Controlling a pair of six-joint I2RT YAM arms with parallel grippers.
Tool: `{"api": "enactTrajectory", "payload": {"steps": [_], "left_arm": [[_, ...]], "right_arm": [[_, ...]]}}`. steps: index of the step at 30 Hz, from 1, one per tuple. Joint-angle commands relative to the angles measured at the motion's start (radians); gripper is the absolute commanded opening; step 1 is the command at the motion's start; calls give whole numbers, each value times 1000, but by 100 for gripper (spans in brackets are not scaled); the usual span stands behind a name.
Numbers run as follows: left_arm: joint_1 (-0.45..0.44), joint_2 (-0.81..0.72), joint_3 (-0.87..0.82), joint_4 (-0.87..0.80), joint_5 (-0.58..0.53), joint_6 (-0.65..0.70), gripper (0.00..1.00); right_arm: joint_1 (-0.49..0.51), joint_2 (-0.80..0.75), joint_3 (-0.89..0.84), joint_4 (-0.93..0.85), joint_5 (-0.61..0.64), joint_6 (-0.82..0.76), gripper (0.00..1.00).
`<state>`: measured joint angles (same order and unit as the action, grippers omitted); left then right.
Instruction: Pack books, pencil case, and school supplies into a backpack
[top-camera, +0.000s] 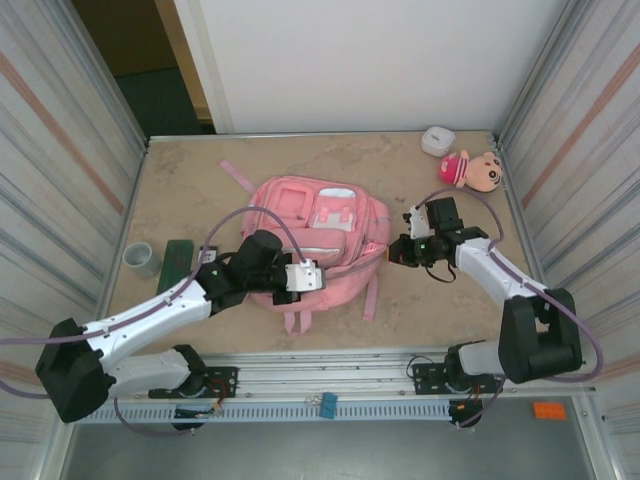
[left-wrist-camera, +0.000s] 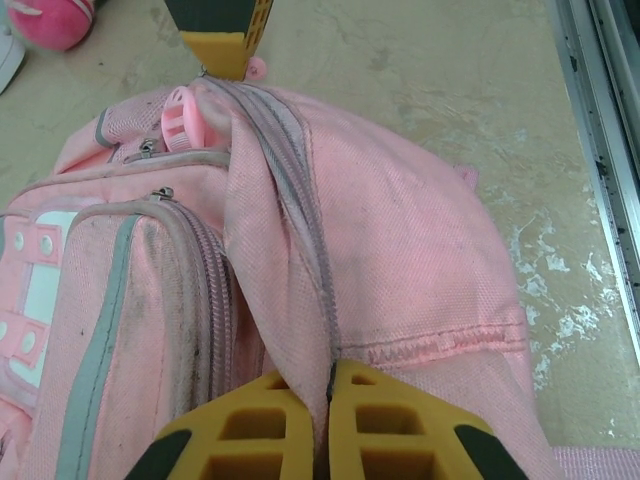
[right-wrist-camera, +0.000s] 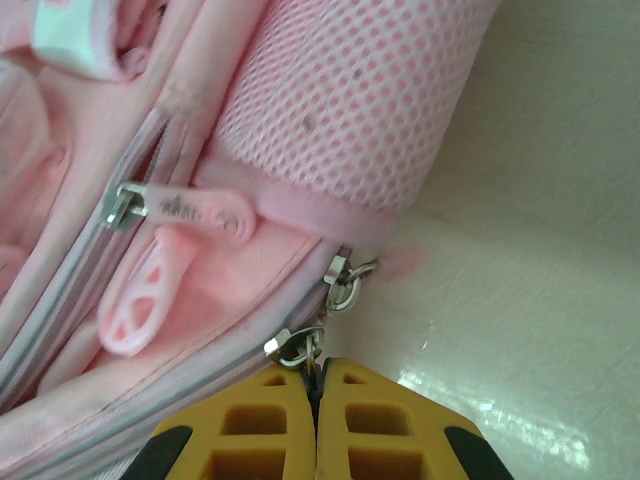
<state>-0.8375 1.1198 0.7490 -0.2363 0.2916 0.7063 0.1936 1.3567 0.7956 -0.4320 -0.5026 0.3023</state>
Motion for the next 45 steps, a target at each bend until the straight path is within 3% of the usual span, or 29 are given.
{"api": "enactTrajectory", "payload": {"steps": [1,6,7,10,13,15,18,24,27,32,38,45], "left_arm": [[6,-45,-2,-32,62,24,4],[6,-38,0,16,84,-9,5],[6,-30,1,37,77,-28,9],[-1,19,28,80,54,-80,31],[-12,60,60,119,42,-150,72],[19,51,49,200,58,-234,85],[63,36,54,213,56,-288,94],[187,45,131,46,-95,-517,99],[271,22,79,50,-33,-587,98],[307,-47,-47,151,-30,-604,98],[316,-73,-69,119,-51,-614,99],[325,-113,-101,126,-69,-614,99]], "right_arm": [[-41,26,42,111,119,7,0],[-36,16,45,96,154,3,1],[-33,5,44,88,148,2,12],[-10,-80,16,80,140,4,46],[-2,-202,-17,58,173,27,54],[4,-295,-30,45,185,30,58],[65,-424,-49,57,198,-31,64],[407,-467,-50,40,384,-305,67],[543,-374,-24,12,472,-392,67],[715,-146,13,79,594,-572,69],[799,60,84,231,658,-725,70],[802,136,121,303,627,-784,70]]}}
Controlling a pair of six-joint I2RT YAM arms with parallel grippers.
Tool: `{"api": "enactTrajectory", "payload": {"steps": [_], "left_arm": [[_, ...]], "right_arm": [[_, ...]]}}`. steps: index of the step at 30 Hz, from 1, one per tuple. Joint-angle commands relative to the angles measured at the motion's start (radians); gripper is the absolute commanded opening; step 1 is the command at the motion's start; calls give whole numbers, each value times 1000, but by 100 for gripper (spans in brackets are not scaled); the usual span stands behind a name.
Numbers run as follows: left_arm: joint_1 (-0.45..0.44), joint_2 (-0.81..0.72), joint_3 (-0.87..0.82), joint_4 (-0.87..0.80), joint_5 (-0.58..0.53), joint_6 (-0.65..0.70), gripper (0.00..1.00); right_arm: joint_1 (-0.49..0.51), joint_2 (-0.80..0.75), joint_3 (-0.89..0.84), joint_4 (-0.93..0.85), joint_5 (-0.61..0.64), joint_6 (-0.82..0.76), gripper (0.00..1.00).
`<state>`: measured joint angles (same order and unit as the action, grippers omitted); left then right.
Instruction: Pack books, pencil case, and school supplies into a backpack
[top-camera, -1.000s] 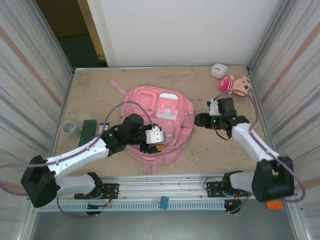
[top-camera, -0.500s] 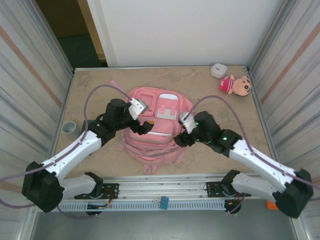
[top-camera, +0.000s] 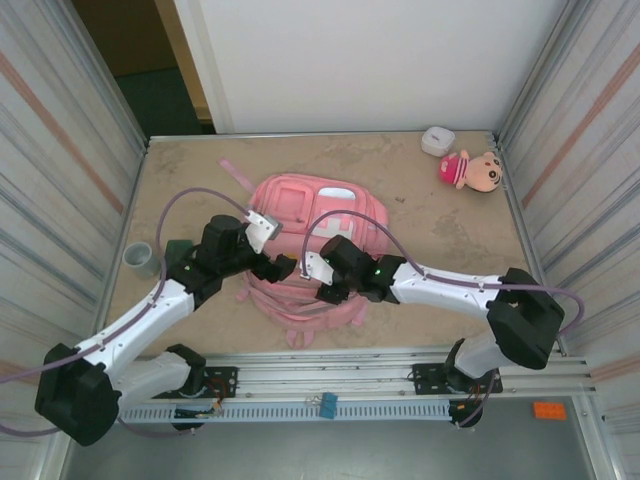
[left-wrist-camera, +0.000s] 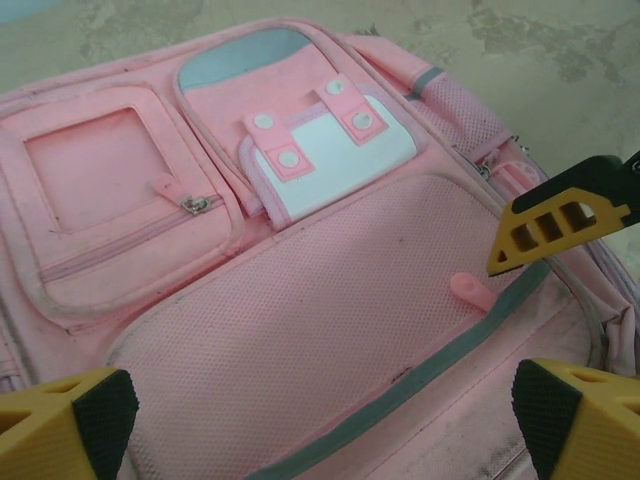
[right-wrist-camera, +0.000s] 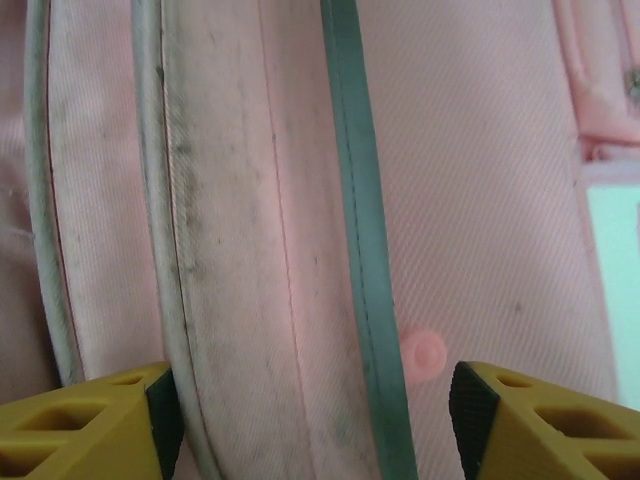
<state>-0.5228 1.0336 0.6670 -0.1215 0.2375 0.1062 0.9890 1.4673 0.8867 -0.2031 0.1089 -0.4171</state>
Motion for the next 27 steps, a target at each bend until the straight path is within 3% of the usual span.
{"api": "enactTrajectory", "payload": {"steps": [1,6,8,10,12,17,23,27], "left_arm": [[13,-30,-20,10,-16,-13,99],[22,-35,-20,7,-24,6,98],[23,-37,-13,-5,-20,43,96],[23,-34,-2,-22,1,102,96],[23,-26,20,-52,61,188,95],[16,28,110,-161,277,410,93],[8,108,169,-180,255,522,91],[-6,178,216,-180,189,559,83]], "right_arm": [[4,41,32,82,29,-72,70],[-10,85,51,69,53,-115,60],[-12,70,65,54,41,-129,41],[-22,37,86,38,-12,-128,15],[-43,-3,103,25,-97,-121,3],[-131,-82,129,62,-318,-40,0],[-212,-134,129,142,-478,39,0],[-229,-155,125,161,-559,58,0]]}}
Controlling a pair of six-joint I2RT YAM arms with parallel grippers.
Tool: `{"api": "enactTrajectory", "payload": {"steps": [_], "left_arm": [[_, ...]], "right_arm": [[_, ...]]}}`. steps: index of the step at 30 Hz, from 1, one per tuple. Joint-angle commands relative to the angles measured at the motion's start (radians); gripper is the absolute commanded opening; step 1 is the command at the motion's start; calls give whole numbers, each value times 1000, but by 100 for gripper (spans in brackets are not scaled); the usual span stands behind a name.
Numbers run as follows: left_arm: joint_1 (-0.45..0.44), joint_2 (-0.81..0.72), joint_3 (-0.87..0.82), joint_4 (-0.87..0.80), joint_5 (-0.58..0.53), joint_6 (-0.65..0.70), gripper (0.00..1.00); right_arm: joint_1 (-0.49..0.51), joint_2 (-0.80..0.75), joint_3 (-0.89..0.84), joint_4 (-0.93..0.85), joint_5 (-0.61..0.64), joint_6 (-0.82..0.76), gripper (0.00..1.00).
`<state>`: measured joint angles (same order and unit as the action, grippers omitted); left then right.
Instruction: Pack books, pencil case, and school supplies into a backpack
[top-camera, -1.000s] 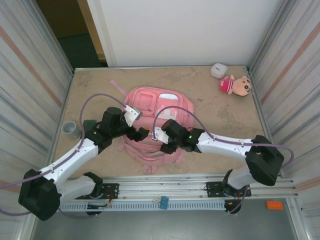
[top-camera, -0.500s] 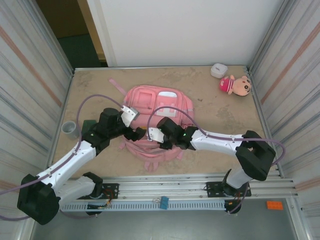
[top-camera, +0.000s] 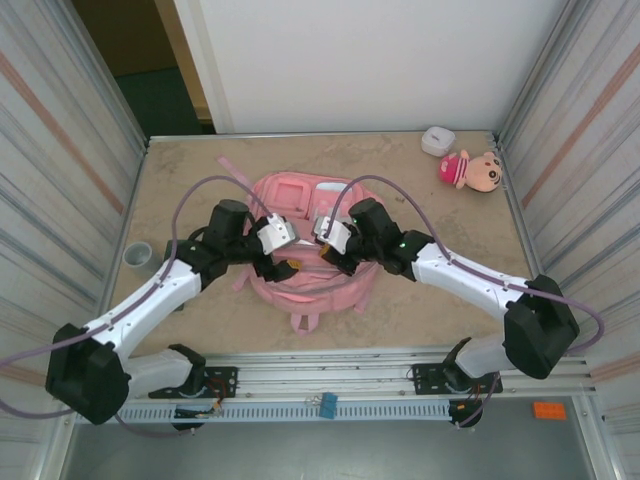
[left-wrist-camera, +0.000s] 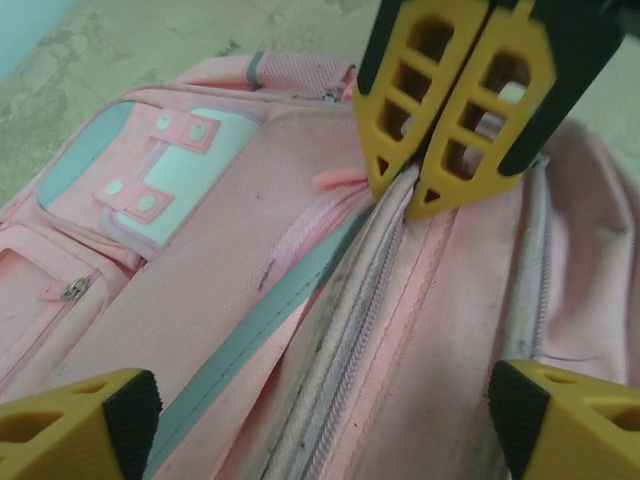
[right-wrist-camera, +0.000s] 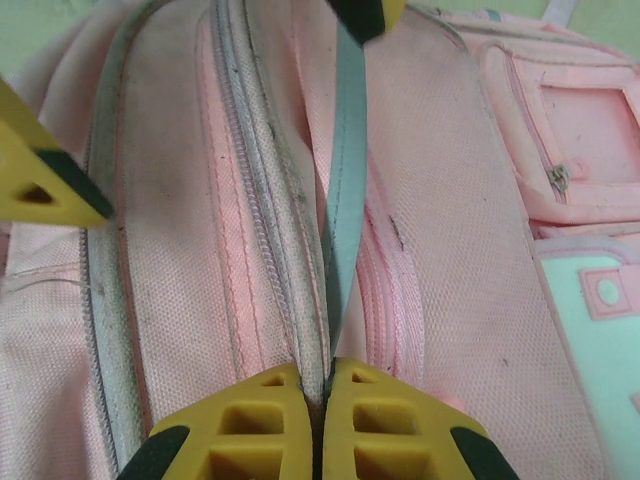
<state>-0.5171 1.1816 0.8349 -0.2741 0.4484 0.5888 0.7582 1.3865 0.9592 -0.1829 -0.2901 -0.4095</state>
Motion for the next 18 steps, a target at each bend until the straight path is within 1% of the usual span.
{"api": "enactTrajectory", "payload": {"steps": [1,2,3,4,6,7,8,9,10,11,12,15,16,18], "left_arm": [[-18,50,61,-24,-32,88,81],[-27,65,70,-23,-40,97,78],[-36,80,80,-24,-46,116,73],[-45,91,86,-25,-53,131,65],[-50,97,89,-17,-38,154,45],[-45,92,84,-10,-24,159,30],[-39,80,74,5,-6,165,14],[-28,66,60,22,16,170,4],[-17,52,53,26,43,173,0],[0,30,45,31,76,175,0],[19,11,38,34,123,175,0],[79,-34,5,85,259,166,0],[94,-43,-9,118,290,155,0],[127,-56,-39,198,340,110,0]], "right_arm": [[2,-76,54,137,-172,53,0],[1,-77,52,138,-181,58,0],[1,-79,51,138,-192,63,0],[0,-81,50,138,-198,68,0],[-2,-95,40,142,-201,83,0],[-8,-106,32,147,-200,92,2],[-20,-122,16,155,-200,105,8],[-38,-142,-4,165,-204,121,19],[-62,-158,-25,167,-217,135,28],[-99,-178,-49,172,-232,158,37],[-143,-195,-80,180,-250,185,43],[-281,-232,-154,197,-306,225,52],[-317,-234,-170,196,-313,228,54],[-397,-212,-188,180,-367,221,60]]}}
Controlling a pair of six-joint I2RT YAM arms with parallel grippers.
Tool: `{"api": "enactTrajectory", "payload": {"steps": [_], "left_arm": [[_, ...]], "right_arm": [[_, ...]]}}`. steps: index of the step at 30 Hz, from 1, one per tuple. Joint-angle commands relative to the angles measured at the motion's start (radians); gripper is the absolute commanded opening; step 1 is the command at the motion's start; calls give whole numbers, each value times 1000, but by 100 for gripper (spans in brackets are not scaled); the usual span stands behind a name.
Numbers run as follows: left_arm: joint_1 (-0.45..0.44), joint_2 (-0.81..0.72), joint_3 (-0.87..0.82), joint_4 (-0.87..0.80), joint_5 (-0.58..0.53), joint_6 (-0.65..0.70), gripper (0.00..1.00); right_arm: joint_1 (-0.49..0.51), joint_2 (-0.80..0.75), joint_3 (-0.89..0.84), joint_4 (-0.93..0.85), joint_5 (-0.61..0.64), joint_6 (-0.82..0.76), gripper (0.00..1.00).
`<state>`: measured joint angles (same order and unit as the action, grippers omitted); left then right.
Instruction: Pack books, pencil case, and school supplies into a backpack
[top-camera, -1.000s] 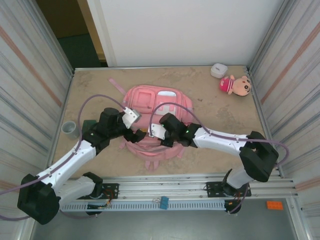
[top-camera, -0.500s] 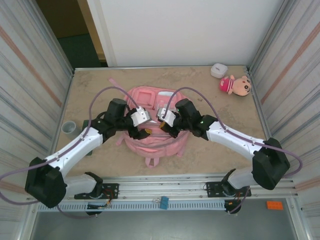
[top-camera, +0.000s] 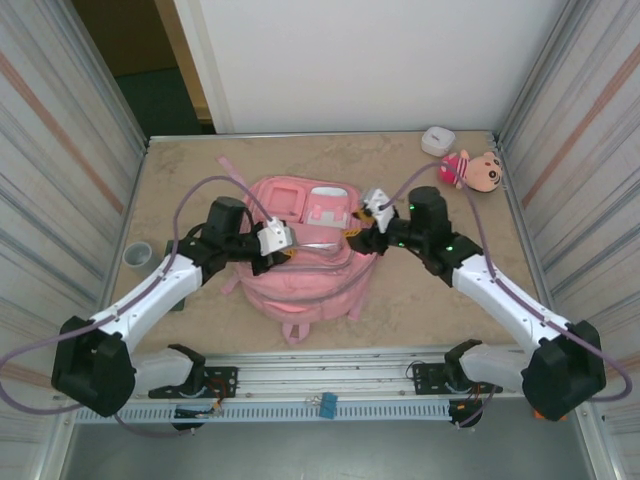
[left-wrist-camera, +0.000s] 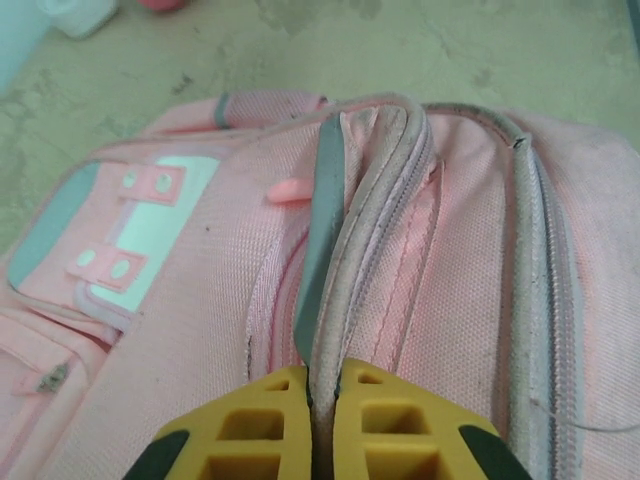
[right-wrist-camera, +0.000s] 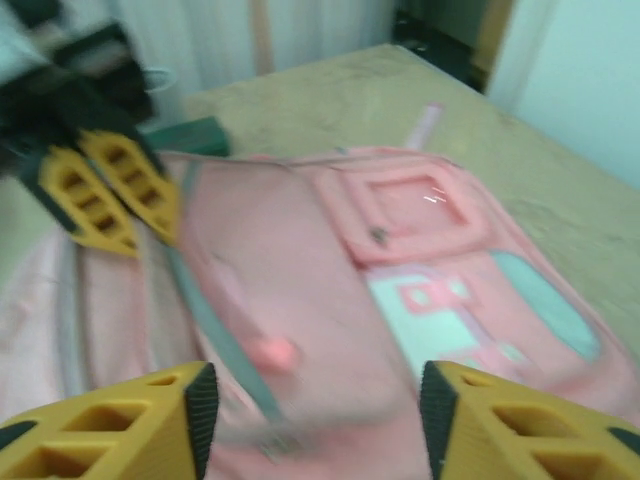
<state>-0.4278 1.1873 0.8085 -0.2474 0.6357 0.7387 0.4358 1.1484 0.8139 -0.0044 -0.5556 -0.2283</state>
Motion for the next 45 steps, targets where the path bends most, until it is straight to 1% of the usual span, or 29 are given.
{"api": "enactTrajectory", "payload": {"steps": [1,3,4,6,9,11,13,16,18,25,27,31,34,39,43,44,45], "left_arm": [[49,-62,-19,191,173,-54,0],[66,-54,-24,226,203,-78,0],[70,-49,-25,235,214,-85,0],[73,-41,-29,252,237,-98,0],[75,-40,-38,271,252,-108,0],[78,-42,-40,269,245,-107,0],[81,-42,-39,261,240,-105,0],[85,-38,-34,260,243,-102,0],[87,-34,-34,260,247,-104,0],[92,-27,-32,267,255,-108,0],[95,-27,-32,267,256,-108,0],[101,-28,-27,267,260,-107,0],[106,-32,-25,267,258,-107,0],[107,-37,-32,276,264,-110,0],[106,-39,-34,286,266,-115,0],[107,-39,-34,285,266,-116,0],[107,-40,-34,286,264,-116,0]], "right_arm": [[-101,42,-41,-11,-128,32,61],[-162,101,-17,-82,-200,-11,63],[-181,126,-3,-108,-214,-37,63],[-217,176,1,-85,-224,-64,64],[-230,263,33,-86,-285,-117,66],[-229,334,97,-153,-331,-159,74],[-229,382,132,-178,-346,-186,76],[-229,425,143,-175,-343,-229,76],[-229,459,169,-209,-354,-262,75],[-221,571,324,-422,-380,-381,71],[-216,593,358,-470,-364,-407,70],[-203,646,429,-587,-290,-466,69],[-203,669,449,-649,-288,-500,69],[-194,704,478,-696,-279,-534,69],[-171,747,542,-760,-259,-562,65],[-167,754,552,-770,-259,-568,63],[-166,754,560,-778,-267,-574,58]]}}
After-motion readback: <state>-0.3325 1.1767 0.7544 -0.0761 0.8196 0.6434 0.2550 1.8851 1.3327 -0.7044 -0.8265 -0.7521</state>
